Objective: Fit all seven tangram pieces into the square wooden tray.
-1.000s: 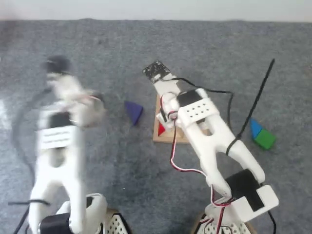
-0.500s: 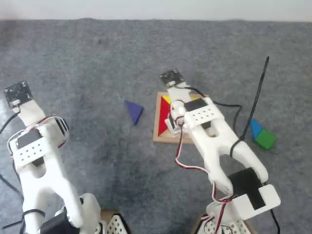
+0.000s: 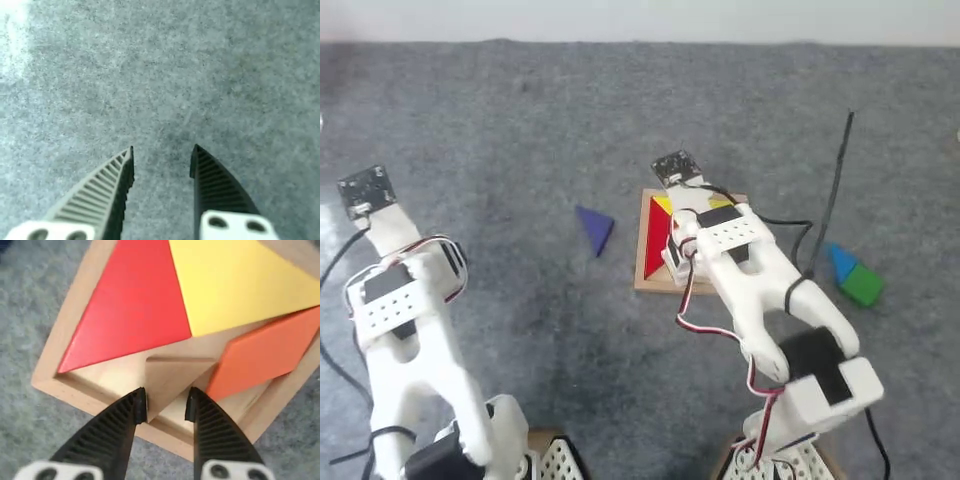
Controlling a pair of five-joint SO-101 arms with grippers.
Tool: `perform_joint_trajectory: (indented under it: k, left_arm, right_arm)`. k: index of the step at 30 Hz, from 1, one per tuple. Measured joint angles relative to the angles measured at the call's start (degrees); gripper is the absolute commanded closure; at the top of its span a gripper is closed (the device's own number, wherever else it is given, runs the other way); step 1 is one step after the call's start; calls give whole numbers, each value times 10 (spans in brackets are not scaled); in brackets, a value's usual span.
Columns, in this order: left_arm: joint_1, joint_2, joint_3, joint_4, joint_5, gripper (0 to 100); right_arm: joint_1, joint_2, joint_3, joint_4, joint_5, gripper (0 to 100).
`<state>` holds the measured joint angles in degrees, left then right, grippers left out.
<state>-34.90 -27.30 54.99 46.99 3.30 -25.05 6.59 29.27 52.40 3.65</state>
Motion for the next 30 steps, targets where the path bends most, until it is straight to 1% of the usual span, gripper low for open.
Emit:
perform_joint_trajectory:
  k: [5, 16, 21, 25, 30]
  left_arm:
    - [1, 0, 0, 0, -1, 814]
    - [-1, 0, 0, 0, -1, 814]
    - [0, 0, 0, 0, -1, 814]
    - [0, 0, 0, 0, -1, 814]
    - [0, 0, 0, 0, -1, 814]
  right_arm:
    - [3, 20, -20, 1, -1, 854]
    - [65, 33, -74, 18, -2, 854]
    - [62, 33, -89, 31, 4, 854]
    - [44, 33, -89, 47, 5, 854]
    - [47, 23, -89, 53, 6, 854]
